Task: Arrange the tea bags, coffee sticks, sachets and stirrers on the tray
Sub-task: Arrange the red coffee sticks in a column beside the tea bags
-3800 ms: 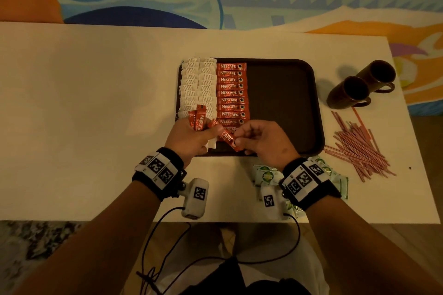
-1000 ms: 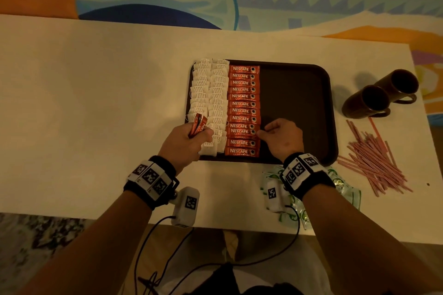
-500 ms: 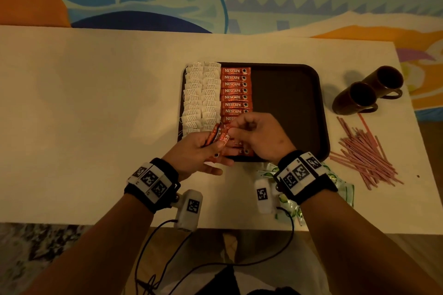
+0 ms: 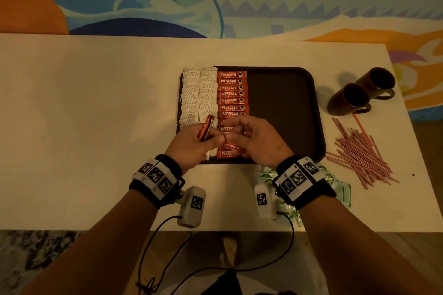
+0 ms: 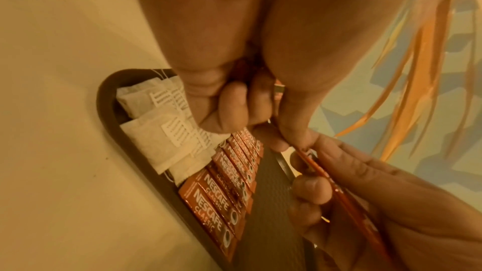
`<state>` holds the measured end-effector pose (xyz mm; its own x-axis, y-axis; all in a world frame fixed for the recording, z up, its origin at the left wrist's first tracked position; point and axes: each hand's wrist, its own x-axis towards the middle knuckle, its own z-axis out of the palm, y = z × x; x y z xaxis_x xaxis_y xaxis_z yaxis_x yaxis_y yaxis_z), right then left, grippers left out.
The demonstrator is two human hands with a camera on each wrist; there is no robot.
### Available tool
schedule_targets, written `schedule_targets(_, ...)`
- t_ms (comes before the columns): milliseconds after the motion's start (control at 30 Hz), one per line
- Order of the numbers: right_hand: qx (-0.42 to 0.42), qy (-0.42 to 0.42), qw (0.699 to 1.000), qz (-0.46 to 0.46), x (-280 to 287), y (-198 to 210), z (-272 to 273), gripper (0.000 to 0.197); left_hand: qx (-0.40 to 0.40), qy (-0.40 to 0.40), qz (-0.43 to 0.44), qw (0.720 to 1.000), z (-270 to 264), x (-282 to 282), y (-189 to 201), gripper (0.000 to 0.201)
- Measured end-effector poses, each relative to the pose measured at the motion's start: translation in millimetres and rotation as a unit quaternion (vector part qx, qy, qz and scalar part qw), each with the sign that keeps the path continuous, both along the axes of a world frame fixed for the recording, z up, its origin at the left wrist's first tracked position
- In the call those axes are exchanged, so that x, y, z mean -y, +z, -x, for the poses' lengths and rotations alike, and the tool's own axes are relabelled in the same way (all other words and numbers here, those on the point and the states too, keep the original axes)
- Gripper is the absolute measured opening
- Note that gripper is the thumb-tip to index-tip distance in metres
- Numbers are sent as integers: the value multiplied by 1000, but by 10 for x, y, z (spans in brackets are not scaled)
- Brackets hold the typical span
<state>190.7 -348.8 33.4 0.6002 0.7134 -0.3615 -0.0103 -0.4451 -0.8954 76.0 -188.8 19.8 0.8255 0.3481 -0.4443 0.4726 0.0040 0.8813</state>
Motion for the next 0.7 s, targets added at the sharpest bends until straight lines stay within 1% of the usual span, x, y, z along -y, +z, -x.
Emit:
schedule_targets(67,-35,-24,999,-4,59,-20,-11,24,-7,36,20,999,-5,-12,-38,12)
schedule_targets(167,-66,-66,996,11,202,-48,-53,15,-13,97,31,995,6,-28,-75,14)
schedule_targets(300,-96,-135,986,15,333,-129,-95,14,-27,99,13,995,36,-12,-134,13)
schedule_targets(433,-119,-179,976,38,338,-208,-131,11,-45,96,-6,994,35,-14,-143,11)
schedule_targets(500,-100,-190,974,77,326,-277,-165,8,-62,111,-14,992,47,-54,-162,14)
schedule_targets(567,-55,-189,972,130,312,-387,-195,8,-77,123,-5,989,69,-99,-182,15)
schedule_targets(633,-22,-188,968,163,282,-491,-212,13,-85,123,3,989,98,-127,-197,16)
schedule_targets(700,-14,-189,965,183,238,-558,-212,19,-86,114,6,990,124,-144,-202,18)
